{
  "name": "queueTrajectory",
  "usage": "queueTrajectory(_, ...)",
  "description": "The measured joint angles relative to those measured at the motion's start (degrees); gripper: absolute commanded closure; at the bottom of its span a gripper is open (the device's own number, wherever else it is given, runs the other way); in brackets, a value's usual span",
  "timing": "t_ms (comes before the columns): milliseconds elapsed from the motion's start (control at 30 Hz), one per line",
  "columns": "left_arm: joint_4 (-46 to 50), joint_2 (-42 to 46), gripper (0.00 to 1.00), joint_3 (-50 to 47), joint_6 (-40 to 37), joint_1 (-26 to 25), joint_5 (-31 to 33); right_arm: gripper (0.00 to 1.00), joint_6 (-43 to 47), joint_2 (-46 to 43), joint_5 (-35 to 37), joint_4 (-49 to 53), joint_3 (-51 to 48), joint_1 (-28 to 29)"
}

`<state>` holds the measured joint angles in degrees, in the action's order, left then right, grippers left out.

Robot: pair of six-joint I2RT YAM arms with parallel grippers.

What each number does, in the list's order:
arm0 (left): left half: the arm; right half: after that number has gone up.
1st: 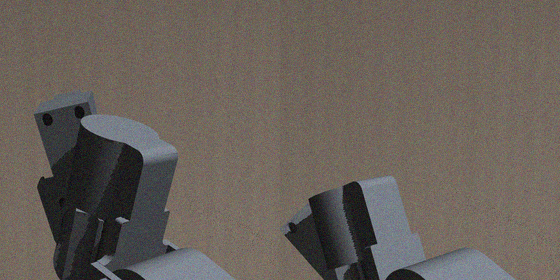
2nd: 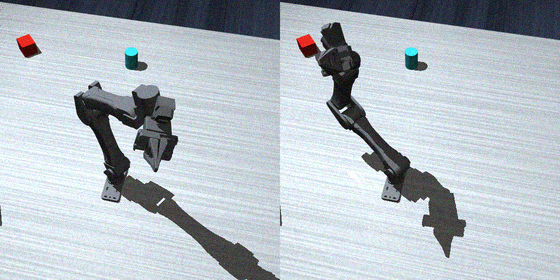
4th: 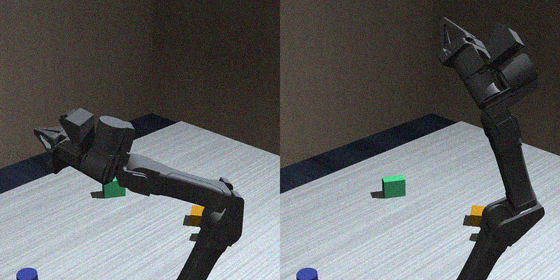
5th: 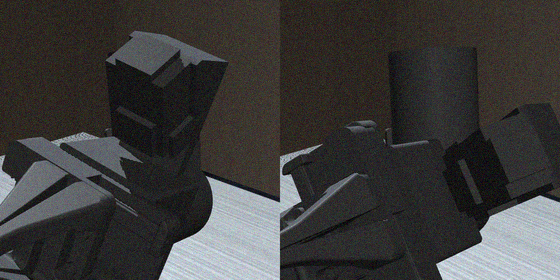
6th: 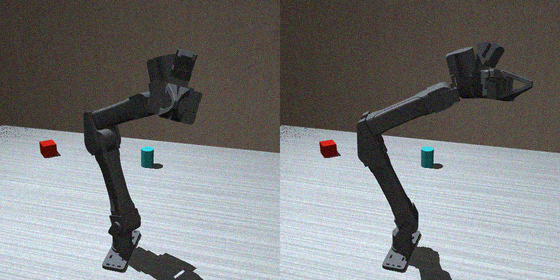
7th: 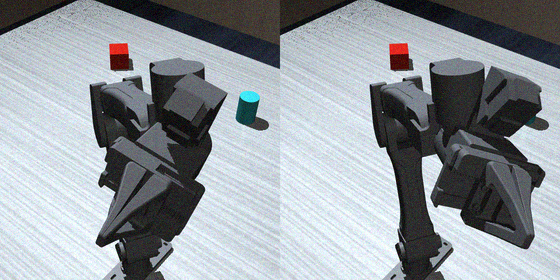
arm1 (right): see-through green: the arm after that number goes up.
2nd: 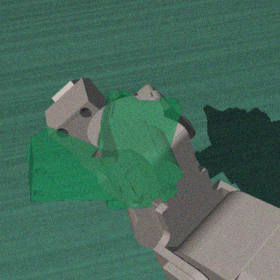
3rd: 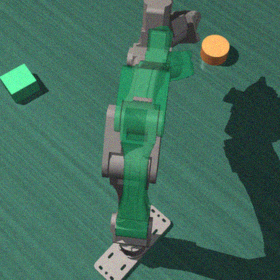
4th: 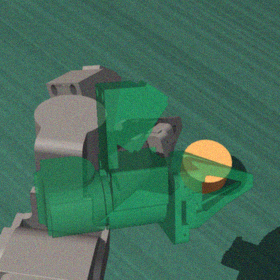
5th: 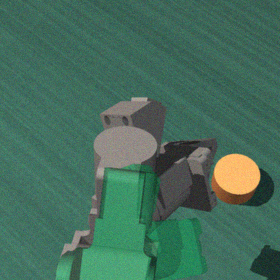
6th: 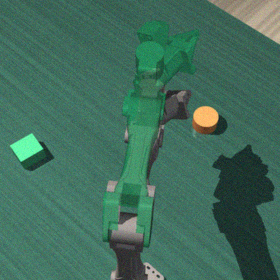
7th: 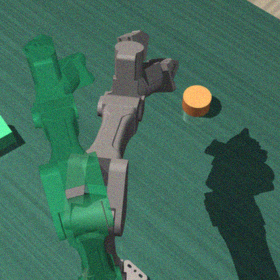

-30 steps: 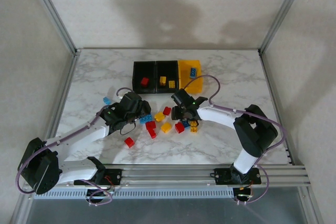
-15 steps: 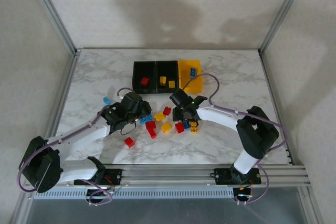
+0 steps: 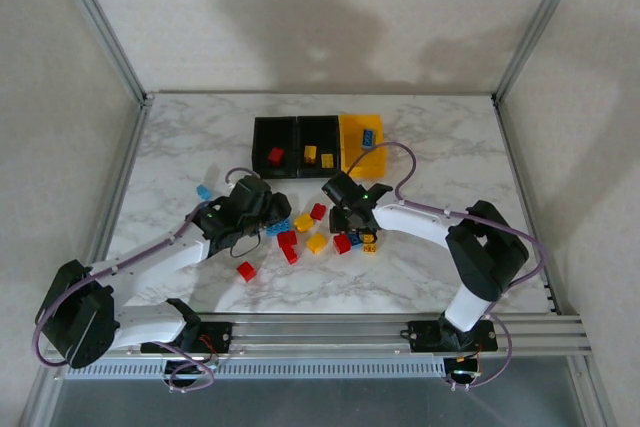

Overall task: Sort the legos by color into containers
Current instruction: Pick up the lego from the center of the table.

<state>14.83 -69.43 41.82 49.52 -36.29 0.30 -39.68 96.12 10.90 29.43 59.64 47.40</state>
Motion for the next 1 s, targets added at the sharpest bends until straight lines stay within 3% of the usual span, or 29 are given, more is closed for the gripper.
queueTrajectory(367,-3.21,0.76,0.34,-0.5,-1.11,0.0,-4.04,0.47,-0.26,2.36,-0.02,-0.07,-0.07,0.0)
queueTrajectory(833,-3.23,0.79,0.34,-0.7,-1.29,0.0,-4.02,0.71,-0.02,3.87,0.04,-0.37,0.33,0.02)
queueTrajectory(1000,-3.26,0.79,0.34,-0.7,-1.29,0.0,-4.02,0.73,0.04,3.74,0.15,0.26,1.07,0.02)
